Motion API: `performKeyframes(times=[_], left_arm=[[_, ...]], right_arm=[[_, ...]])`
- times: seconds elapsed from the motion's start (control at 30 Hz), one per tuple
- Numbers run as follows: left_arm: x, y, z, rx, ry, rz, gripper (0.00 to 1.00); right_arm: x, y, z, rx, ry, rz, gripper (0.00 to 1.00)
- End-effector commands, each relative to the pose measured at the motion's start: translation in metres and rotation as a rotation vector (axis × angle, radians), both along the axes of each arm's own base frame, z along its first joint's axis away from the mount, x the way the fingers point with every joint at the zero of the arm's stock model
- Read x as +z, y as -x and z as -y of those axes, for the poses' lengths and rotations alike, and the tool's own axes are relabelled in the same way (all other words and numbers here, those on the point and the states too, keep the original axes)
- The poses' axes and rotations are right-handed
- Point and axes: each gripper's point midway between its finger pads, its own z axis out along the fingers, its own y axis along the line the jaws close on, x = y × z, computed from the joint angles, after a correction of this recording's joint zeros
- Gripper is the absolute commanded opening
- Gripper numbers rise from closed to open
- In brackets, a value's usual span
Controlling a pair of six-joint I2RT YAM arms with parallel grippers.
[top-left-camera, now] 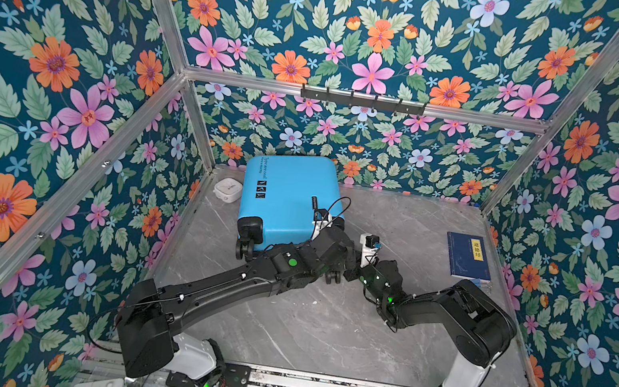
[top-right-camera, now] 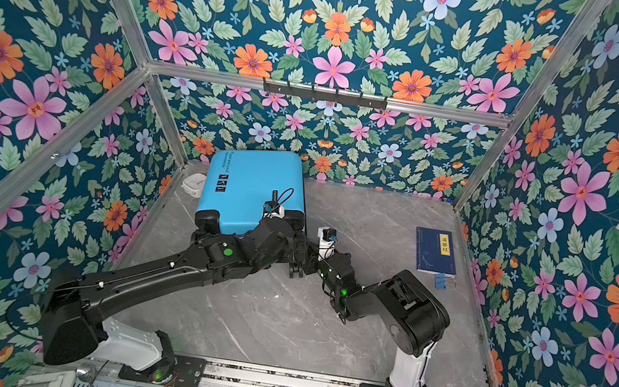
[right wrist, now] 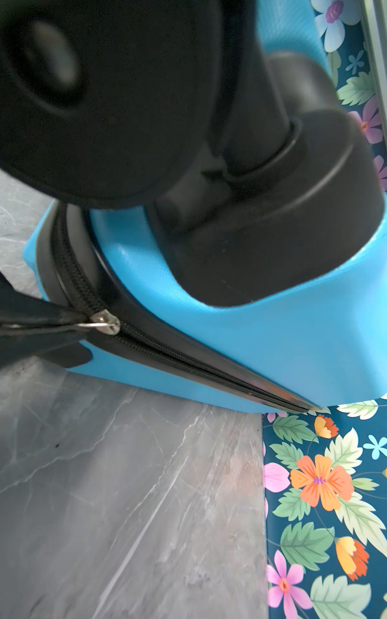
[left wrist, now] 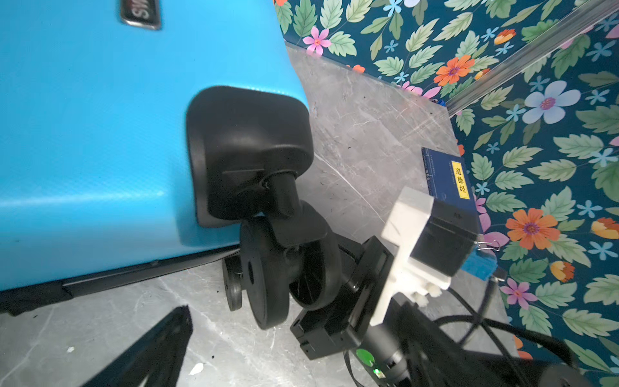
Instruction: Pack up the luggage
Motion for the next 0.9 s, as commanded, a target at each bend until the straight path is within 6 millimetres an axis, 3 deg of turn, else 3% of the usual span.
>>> performKeyframes(times=[0.0, 0.17, 0.27, 0.5, 0.6, 0.67, 0.87], left_arm=[[-0.001, -0.008, 0.005, -0.008, -0.028, 0.025, 1.0], [-0.012, -0.017, 0.012, -0.015, -0.054, 0.013, 0.99], [-0.021, -0.021, 0.009, -0.005, -0.081, 0.006, 0.89], [-0.033, -0.028, 0.007, -0.012, -0.109, -0.002, 0.51], [-0.035, -0.03, 0.011, -0.023, -0.104, -0.003, 0.45], [-0.036, -0.029, 0.015, -0.039, -0.1, -0.007, 0.37], [-0.037, -0.025, 0.017, -0.076, -0.103, -0.022, 0.0]], right_arm=[[0.012, -0.001, -0.005, 0.011, -0.045, 0.029, 0.0], [0.011, -0.003, -0.004, 0.003, -0.047, 0.03, 0.0], [0.009, -0.002, -0.004, 0.003, -0.047, 0.029, 0.0], [0.007, -0.004, -0.005, 0.005, -0.049, 0.027, 0.0], [0.006, -0.004, -0.006, 0.006, -0.048, 0.024, 0.0], [0.006, -0.005, -0.006, 0.004, -0.046, 0.025, 0.0], [0.008, -0.006, -0.006, -0.001, -0.039, 0.033, 0.0]])
